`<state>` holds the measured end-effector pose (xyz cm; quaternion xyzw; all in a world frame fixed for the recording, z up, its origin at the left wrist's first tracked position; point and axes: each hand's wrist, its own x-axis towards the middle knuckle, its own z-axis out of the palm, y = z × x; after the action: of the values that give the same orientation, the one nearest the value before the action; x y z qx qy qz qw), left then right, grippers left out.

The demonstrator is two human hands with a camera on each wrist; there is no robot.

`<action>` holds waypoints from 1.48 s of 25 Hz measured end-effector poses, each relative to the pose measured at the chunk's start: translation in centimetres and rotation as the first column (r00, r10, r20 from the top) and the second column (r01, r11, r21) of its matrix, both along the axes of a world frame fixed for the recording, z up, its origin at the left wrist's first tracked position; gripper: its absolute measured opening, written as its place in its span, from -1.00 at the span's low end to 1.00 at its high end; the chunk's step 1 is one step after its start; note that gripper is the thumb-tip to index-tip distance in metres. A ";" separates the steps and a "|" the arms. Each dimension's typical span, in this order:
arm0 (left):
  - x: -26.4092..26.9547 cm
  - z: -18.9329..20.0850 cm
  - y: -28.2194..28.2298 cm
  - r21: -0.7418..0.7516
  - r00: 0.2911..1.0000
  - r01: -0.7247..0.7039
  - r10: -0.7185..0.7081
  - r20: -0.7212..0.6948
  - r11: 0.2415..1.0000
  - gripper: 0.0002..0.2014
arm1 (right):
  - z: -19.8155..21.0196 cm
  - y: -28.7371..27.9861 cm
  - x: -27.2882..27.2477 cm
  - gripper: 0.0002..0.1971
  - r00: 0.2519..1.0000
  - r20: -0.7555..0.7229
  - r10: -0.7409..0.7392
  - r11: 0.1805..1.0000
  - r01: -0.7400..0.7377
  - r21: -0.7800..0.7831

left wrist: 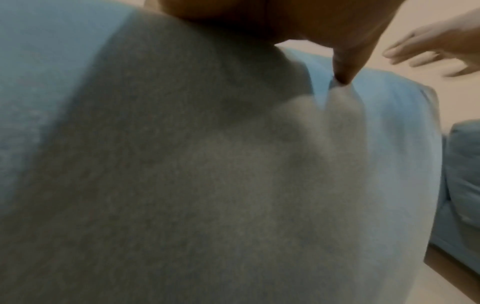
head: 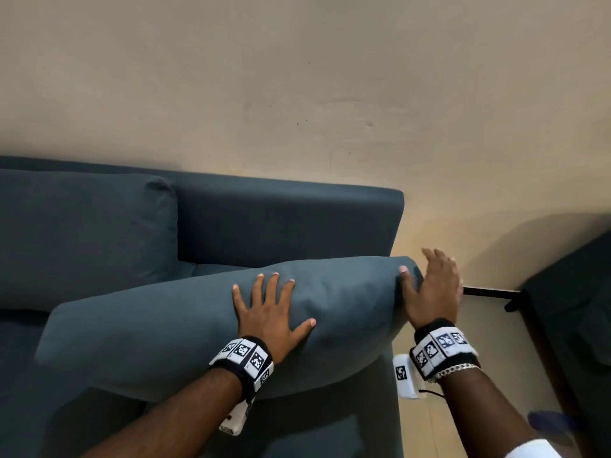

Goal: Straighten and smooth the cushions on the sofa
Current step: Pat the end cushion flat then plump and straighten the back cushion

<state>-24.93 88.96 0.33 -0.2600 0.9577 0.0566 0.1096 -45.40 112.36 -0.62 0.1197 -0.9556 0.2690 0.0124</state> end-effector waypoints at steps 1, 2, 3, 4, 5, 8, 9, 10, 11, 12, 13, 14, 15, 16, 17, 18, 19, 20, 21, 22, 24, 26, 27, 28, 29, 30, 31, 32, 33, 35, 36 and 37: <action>-0.2 0.2 0.1 0.013 1.000 -0.007 0.007 -0.002 1.000 -0.02 | -0.2 0.5 -0.6 -0.34 0.991 0.099 -0.092 0.988 0.103 -0.119; -0.6 0.5 0.1 0.032 1.000 0.019 -0.019 -0.002 0.999 -0.01 | -0.2 0.5 -0.6 -0.37 0.963 0.241 -0.121 0.962 0.173 -0.211; -1.1 0.9 0.3 0.059 0.998 0.066 -0.065 -0.012 0.996 0.00 | -0.4 0.2 -0.4 -0.48 0.936 0.332 -0.117 0.942 0.211 -0.261; -1.9 1.4 0.6 0.086 0.993 0.116 -0.113 -0.033 0.990 0.00 | -0.4 -0.4 0.2 -0.58 0.923 0.366 -0.115 0.933 0.227 -0.279; -3.1 2.0 0.9 0.115 0.987 0.152 -0.146 -0.062 0.982 0.00 | -0.1 -1.2 0.6 -0.63 0.931 0.344 -0.118 0.922 0.232 -0.310; -6.3 3.4 2.0 0.202 0.973 0.183 -0.148 -0.176 0.962 -0.07 | 1.7 -3.1 2.1 -0.65 0.962 0.245 -0.120 0.885 0.216 -0.414; -6.9 3.9 2.1 0.215 0.962 0.183 -0.130 -0.238 0.959 -0.20 | 2.5 -3.7 2.7 -0.65 0.974 0.201 -0.100 0.883 0.180 -0.433; -7.3 4.7 2.0 0.200 0.939 0.182 -0.110 -0.326 0.963 -0.39 | 3.4 -4.2 3.3 -0.66 0.986 0.149 -0.073 0.876 0.135 -0.464; -7.3 5.6 1.6 0.172 0.901 0.174 -0.086 -0.426 0.970 -0.59 | 4.5 -4.7 4.1 -0.66 0.994 0.102 -0.039 0.862 0.085 -0.500; -7.1 6.6 0.9 0.158 0.851 0.159 -0.055 -0.523 0.975 -0.72 | 5.7 -5.3 4.5 -0.66 0.998 0.055 -0.002 0.848 0.031 -0.529; -6.7 7.9 0.4 0.173 0.795 0.151 -0.016 -0.606 0.973 -0.78 | 7.3 -5.7 4.9 -0.66 0.999 0.008 0.049 0.830 -0.036 -0.557; -6.1 9.2 -0.4 0.214 0.743 0.148 0.035 -0.669 0.966 -0.78 | 8.9 -6.3 5.2 -0.65 0.995 -0.032 0.096 0.795 -0.096 -0.600; -5.8 10.8 -1.5 0.253 0.680 0.158 0.081 -0.729 0.955 -0.77 | 10.9 -6.7 5.1 -0.63 0.989 -0.074 0.128 0.741 -0.144 -0.656; -5.5 12.5 -2.7 0.291 0.622 0.175 0.123 -0.773 0.941 -0.74 | 12.9 -7.0 5.0 -0.65 0.984 -0.111 0.141 0.694 -0.178 -0.697; -5.4 14.7 -3.7 0.328 0.565 0.219 0.155 -0.811 0.919 -0.72 | 15.0 -7.2 4.9 -0.68 0.978 -0.150 0.147 0.667 -0.210 -0.715; -5.3 17.0 -4.6 0.365 0.494 0.296 0.185 -0.850 0.883 -0.71 | 17.4 -7.4 5.0 -0.72 0.969 -0.191 0.157 0.662 -0.247 -0.708; -5.0 19.2 -5.2 0.393 0.410 0.389 0.225 -0.884 0.833 -0.68 | 19.9 -7.7 5.3 -0.74 0.956 -0.232 0.179 0.662 -0.292 -0.690; -4.7 21.3 -5.6 0.405 0.327 0.474 0.271 -0.905 0.782 -0.65 | 22.5 -7.9 5.8 -0.72 0.936 -0.286 0.204 0.668 -0.347 -0.658; -4.2 22.9 -6.2 0.418 0.251 0.535 0.334 -0.908 0.734 -0.65 | 24.9 -8.1 6.5 -0.67 0.909 -0.349 0.227 0.682 -0.404 -0.609; -3.5 23.8 -6.8 0.444 0.199 0.580 0.410 -0.890 0.683 -0.67 | 27.3 -8.5 7.3 -0.64 0.879 -0.411 0.243 0.706 -0.451 -0.546; -1.5 23.7 -8.5 0.511 0.154 0.618 0.545 -0.824 0.598 -0.66 | 30.7 -10.6 9.6 -0.61 0.807 -0.517 0.285 0.744 -0.527 -0.411; -1.0 19.7 -10.1 0.599 0.200 0.601 0.626 -0.754 0.529 -0.62 | 30.4 -12.9 10.6 -0.56 0.752 -0.574 0.324 0.824 -0.523 -0.219; 0.0 17.5 -11.3 0.652 0.218 0.547 0.663 -0.716 0.525 -0.64 | 28.8 -15.0 11.7 -0.53 0.748 -0.556 0.362 0.862 -0.495 -0.105; 0.8 14.6 -12.4 0.719 0.252 0.486 0.708 -0.659 0.497 -0.64 | 26.1 -16.9 13.0 -0.49 0.764 -0.492 0.417 0.881 -0.473 0.013; 1.6 12.8 -12.8 0.800 0.300 0.427 0.768 -0.565 0.422 -0.56 | 22.7 -18.7 14.2 -0.45 0.785 -0.396 0.477 0.873 -0.477 0.105; 2.5 11.6 -12.9 0.866 0.351 0.385 0.818 -0.456 0.318 -0.43 | 19.2 -20.2 15.5 -0.43 0.801 -0.286 0.526 0.851 -0.502 0.157; 2.9 11.1 -12.8 0.900 0.399 0.354 0.830 -0.390 0.253 -0.34 | 16.3 -21.0 16.3 -0.40 0.794 -0.227 0.564 0.825 -0.530 0.195; 3.3 11.0 -13.0 0.899 0.418 0.333 0.810 -0.411 0.284 -0.37 | 14.5 -21.7 17.1 -0.38 0.775 -0.237 0.585 0.810 -0.546 0.213; 3.5 11.6 -13.4 0.876 0.391 0.294 0.788 -0.475 0.382 -0.45 | 13.9 -22.3 17.5 -0.36 0.752 -0.282 0.596 0.803 -0.554 0.219; 3.6 13.1 -14.9 0.816 0.305 0.197 0.757 -0.577 0.543 -0.47 | 16.2 -23.7 18.1 -0.35 0.743 -0.282 0.607 0.795 -0.574 0.197; 3.7 13.6 -15.6 0.791 0.286 0.195 0.738 -0.612 0.580 -0.44 | 18.3 -24.1 18.3 -0.37 0.753 -0.244 0.612 0.789 -0.602 0.123; 3.7 14.0 -16.2 0.770 0.280 0.205 0.717 -0.638 0.605 -0.44 | 20.7 -24.1 18.5 -0.40 0.754 -0.227 0.616 0.777 -0.630 0.017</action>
<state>-21.22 72.79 14.30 -0.2807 0.6527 0.5947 -0.3762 -26.94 88.28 20.06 0.4595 -0.8450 0.2717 0.0313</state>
